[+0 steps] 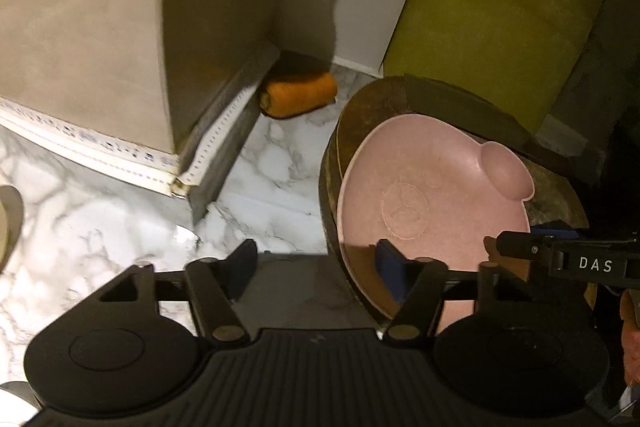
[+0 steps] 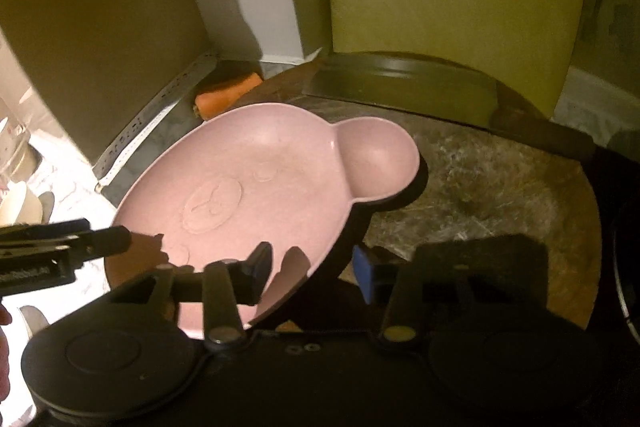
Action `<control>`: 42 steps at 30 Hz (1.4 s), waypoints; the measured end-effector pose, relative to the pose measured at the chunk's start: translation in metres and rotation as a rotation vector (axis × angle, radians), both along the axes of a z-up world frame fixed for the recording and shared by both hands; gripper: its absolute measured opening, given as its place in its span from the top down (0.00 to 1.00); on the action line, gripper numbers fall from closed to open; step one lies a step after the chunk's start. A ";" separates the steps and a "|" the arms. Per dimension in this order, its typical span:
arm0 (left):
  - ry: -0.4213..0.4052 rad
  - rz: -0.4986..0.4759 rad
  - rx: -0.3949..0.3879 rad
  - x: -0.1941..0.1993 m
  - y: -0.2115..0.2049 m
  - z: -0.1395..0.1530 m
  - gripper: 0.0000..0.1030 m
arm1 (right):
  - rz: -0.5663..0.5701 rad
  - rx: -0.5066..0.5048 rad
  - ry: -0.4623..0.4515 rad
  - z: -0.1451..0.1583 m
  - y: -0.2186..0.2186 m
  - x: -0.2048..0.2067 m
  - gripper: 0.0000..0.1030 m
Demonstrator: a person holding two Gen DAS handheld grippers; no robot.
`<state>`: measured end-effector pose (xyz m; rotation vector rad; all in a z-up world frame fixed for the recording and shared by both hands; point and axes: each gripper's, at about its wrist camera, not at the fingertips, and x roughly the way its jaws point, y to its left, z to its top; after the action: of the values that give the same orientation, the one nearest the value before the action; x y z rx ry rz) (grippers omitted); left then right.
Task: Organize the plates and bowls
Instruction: 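Grip the pink plate's rim with both grippers and lift it, then carry the pink plate with both grippers over the stacked white plates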
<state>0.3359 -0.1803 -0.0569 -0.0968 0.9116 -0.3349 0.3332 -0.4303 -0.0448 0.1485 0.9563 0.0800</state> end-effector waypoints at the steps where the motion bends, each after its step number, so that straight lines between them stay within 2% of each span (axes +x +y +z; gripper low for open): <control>1: 0.010 -0.003 -0.007 0.002 -0.001 -0.002 0.51 | -0.005 0.006 0.005 -0.001 -0.001 0.001 0.69; 4: 0.036 -0.024 -0.042 0.009 -0.002 -0.006 0.63 | -0.018 0.034 0.018 -0.005 -0.005 0.005 0.78; 5: 0.039 -0.027 -0.047 0.010 -0.003 -0.006 0.64 | -0.024 0.044 0.020 -0.006 -0.006 0.006 0.82; 8: 0.041 -0.041 -0.054 0.013 -0.006 -0.008 0.70 | -0.032 0.064 0.019 -0.006 -0.007 0.007 0.86; 10: 0.049 -0.052 -0.067 0.015 -0.006 -0.009 0.84 | -0.032 0.061 0.015 -0.007 -0.007 0.007 0.86; 11: 0.055 -0.061 -0.081 0.016 -0.007 -0.010 0.86 | -0.033 0.060 0.014 -0.007 -0.007 0.007 0.86; 20: 0.026 -0.065 -0.063 0.006 -0.006 -0.004 0.87 | -0.023 0.026 -0.016 0.000 -0.001 0.001 0.87; 28: 0.020 -0.031 -0.072 -0.018 0.015 0.013 0.87 | 0.035 0.018 -0.056 0.018 0.015 -0.019 0.87; 42: -0.033 0.143 -0.067 -0.101 0.086 0.051 0.87 | 0.210 0.055 -0.103 0.048 0.085 -0.065 0.87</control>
<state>0.2352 -0.0942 -0.0063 -0.2170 0.8558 -0.2333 0.2678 -0.3457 0.0036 0.0933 0.8648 0.3048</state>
